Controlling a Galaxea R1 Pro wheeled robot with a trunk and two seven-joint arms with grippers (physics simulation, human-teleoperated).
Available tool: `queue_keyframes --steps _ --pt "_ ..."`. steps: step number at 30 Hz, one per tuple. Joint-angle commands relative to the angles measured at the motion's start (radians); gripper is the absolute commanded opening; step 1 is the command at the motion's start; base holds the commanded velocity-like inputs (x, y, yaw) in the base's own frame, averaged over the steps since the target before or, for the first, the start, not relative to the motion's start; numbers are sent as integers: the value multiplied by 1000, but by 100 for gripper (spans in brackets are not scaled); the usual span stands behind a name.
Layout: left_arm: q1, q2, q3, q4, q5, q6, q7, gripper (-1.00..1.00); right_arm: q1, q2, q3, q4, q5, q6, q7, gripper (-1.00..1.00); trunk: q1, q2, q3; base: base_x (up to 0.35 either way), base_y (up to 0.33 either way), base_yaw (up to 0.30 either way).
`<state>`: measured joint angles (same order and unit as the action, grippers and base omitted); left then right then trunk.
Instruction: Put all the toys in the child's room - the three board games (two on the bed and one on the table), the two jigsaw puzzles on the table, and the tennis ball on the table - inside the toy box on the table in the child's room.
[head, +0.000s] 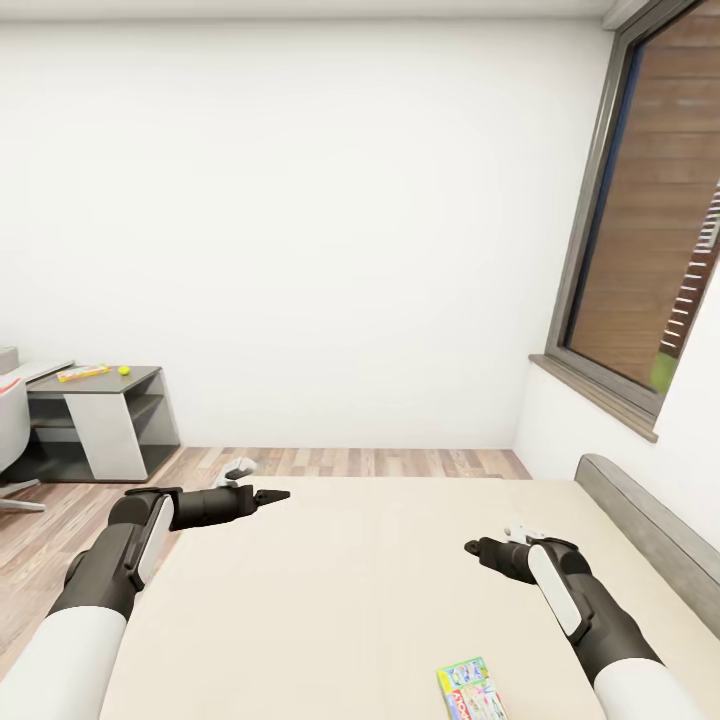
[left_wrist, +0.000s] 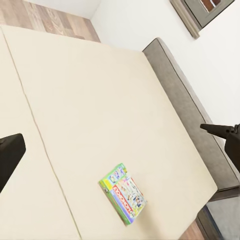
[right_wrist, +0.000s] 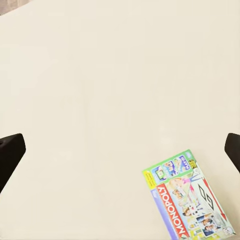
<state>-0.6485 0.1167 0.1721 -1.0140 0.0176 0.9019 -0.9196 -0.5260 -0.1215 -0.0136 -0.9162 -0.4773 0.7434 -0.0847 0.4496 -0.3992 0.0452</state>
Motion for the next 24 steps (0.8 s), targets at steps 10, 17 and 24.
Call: queue_keyframes --steps 10,17,24 --pt "0 0 1 0 1 8 -2 100 0 0 1 -1 -11 4 -9 100 0 -1 -1 0 42 0" --pt "0 0 1 0 1 7 -2 100 0 -1 0 0 -11 4 -9 100 0 -1 -1 0 14 0" --pt "0 0 1 0 1 6 -2 100 0 -1 1 0 -11 4 -9 100 0 -1 -1 0 2 0"
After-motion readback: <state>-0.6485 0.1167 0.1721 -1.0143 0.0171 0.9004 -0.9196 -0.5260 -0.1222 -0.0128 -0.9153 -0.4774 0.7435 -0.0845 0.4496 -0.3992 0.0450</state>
